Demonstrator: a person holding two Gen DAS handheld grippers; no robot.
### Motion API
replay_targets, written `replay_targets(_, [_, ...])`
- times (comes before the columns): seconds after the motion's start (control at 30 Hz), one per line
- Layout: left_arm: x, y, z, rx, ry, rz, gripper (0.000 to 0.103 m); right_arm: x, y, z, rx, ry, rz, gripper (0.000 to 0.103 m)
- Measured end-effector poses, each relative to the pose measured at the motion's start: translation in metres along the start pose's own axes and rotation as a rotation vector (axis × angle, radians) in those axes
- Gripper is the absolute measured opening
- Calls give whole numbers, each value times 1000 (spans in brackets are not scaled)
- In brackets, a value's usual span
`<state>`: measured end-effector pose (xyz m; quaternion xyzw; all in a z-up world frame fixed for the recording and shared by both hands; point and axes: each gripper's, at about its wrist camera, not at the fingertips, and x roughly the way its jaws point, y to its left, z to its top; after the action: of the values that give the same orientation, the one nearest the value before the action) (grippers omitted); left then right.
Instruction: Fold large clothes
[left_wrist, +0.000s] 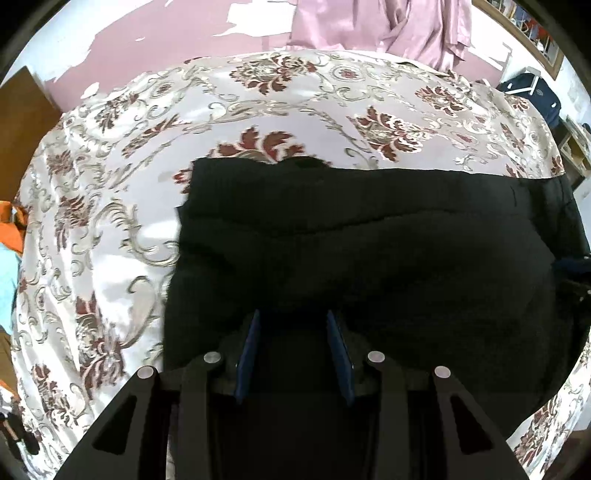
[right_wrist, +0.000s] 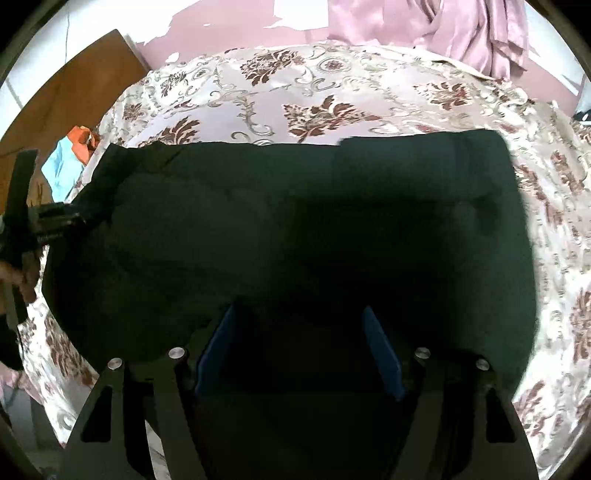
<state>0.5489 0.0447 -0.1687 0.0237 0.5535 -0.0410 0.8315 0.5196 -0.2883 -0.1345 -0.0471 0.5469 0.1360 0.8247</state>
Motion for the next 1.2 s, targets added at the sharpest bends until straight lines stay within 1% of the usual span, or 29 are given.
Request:
replay_targets(0.2, [-4, 21, -6, -24, 9, 19, 36, -14, -34, -7, 43, 9, -41, 66])
replay_targets(0.37, [-13, 38, -13, -53, -3, 22, 36, -17, -49, -14, 83, 13, -51, 66])
replay_targets(0.43, [-20, 48, -18, -89, -13, 6, 36, -21, -53, -16, 98, 5, -50, 66])
replay_targets(0.5, [-29, 59, -22, -114, -30, -26, 37, -24, -55, -17, 105, -3, -45, 66])
replay_targets(0.53, [-32, 62, -24, -114, -32, -13, 47, -28, -57, -18, 109, -9, -40, 70])
replay_targets(0.57, [-35, 66, -27, -113, -35, -4, 55, -30, -59, -19, 114, -14, -33, 76])
replay_targets(0.63, [-36, 74, -32, -117, -27, -21, 63, -36, -64, -21, 128, -18, -9, 82])
replay_targets(0.67, [-35, 78, -35, -125, -19, -33, 65, -37, -66, -23, 135, -18, -7, 86])
replay_targets(0.7, [-34, 83, -38, -136, -11, -49, 67, -38, -71, -25, 144, -13, -9, 88])
replay_targets(0.77, [-32, 89, -41, -157, -3, -64, 75, -39, -79, -28, 170, -13, -6, 89])
replay_targets(0.8, [-30, 90, -42, -167, 4, -72, 76, -39, -83, -30, 188, -13, -2, 89])
replay_targets(0.83, [-24, 93, -42, -192, 25, -100, 78, -39, -91, -33, 222, -12, 12, 89])
replay_targets(0.93, [-8, 97, -42, -241, 74, -160, 78, -27, -112, -42, 326, 11, 91, 89])
replay_targets(1.03, [5, 95, -39, -256, 95, -202, 78, -11, -121, -48, 388, 39, 151, 89])
replay_targets(1.07, [10, 94, -38, -265, 104, -227, 78, -7, -124, -49, 400, 45, 159, 89])
replay_targets(1.2, [24, 85, -33, -252, 133, -278, 78, 12, -129, -52, 431, 65, 200, 89])
